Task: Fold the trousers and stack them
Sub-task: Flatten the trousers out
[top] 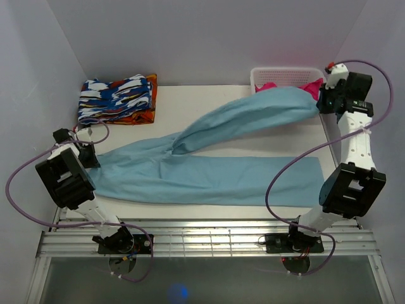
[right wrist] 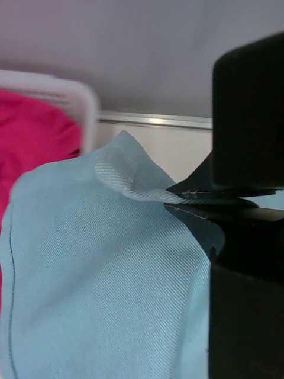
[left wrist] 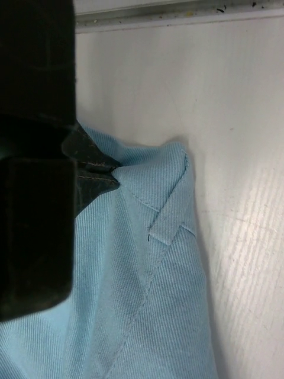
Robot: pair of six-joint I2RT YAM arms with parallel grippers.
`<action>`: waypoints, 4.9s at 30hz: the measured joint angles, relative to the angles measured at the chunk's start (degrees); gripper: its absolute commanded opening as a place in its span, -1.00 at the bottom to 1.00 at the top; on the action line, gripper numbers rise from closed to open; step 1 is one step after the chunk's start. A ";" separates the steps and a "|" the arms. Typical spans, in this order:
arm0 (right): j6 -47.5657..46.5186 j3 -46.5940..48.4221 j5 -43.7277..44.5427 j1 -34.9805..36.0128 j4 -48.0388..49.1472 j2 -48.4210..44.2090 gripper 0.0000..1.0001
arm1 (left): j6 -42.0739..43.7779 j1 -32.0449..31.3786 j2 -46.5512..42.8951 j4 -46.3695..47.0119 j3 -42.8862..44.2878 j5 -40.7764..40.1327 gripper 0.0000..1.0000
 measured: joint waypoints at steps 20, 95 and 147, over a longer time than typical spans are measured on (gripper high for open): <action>-19.08 -23.34 -3.04 -19.71 -9.60 -0.26 0.64 | 18.27 6.49 -4.31 -11.89 1.25 9.42 0.39; -86.53 -50.71 -20.94 -33.24 -2.23 -33.99 -0.85 | 46.01 -10.01 -21.75 -32.85 2.27 27.06 0.37; -90.90 -39.58 -15.02 -25.38 -9.18 -19.08 -0.85 | 25.75 -31.15 -14.78 -13.88 7.41 25.46 -1.00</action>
